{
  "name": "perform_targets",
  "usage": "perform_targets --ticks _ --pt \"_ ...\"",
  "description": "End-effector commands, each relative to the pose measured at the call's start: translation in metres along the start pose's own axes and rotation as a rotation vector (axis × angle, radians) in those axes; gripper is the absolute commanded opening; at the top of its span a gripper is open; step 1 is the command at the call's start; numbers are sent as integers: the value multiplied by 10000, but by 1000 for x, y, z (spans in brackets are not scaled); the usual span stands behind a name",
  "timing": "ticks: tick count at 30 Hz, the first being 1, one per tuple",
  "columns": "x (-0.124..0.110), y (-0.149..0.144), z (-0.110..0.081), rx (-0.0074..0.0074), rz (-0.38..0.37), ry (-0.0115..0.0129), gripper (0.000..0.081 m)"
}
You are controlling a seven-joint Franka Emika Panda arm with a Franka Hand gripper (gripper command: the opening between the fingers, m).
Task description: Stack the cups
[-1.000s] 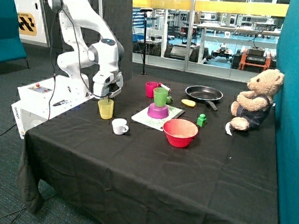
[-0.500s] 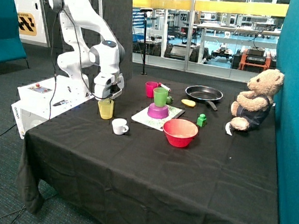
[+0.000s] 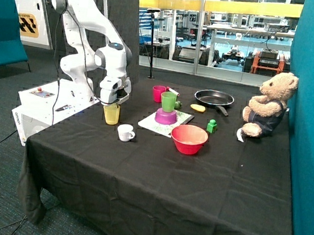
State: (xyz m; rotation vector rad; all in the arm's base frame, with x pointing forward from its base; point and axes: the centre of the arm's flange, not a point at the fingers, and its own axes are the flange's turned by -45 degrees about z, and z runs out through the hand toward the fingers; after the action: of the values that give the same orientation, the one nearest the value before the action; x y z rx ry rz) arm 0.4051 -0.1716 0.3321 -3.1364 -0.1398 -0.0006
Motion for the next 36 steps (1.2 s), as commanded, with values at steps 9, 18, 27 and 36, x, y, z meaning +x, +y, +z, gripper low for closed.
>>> perform_targets --ticks 9,18,27,36 --pt "-1 0 1 -20 41 -4 0" --pt "-2 1 -4 -20 67 -4 0" --pt "4 -2 -25 -20 -11 -5 0" --pt "15 -7 -48 -20 -127 -5 0"
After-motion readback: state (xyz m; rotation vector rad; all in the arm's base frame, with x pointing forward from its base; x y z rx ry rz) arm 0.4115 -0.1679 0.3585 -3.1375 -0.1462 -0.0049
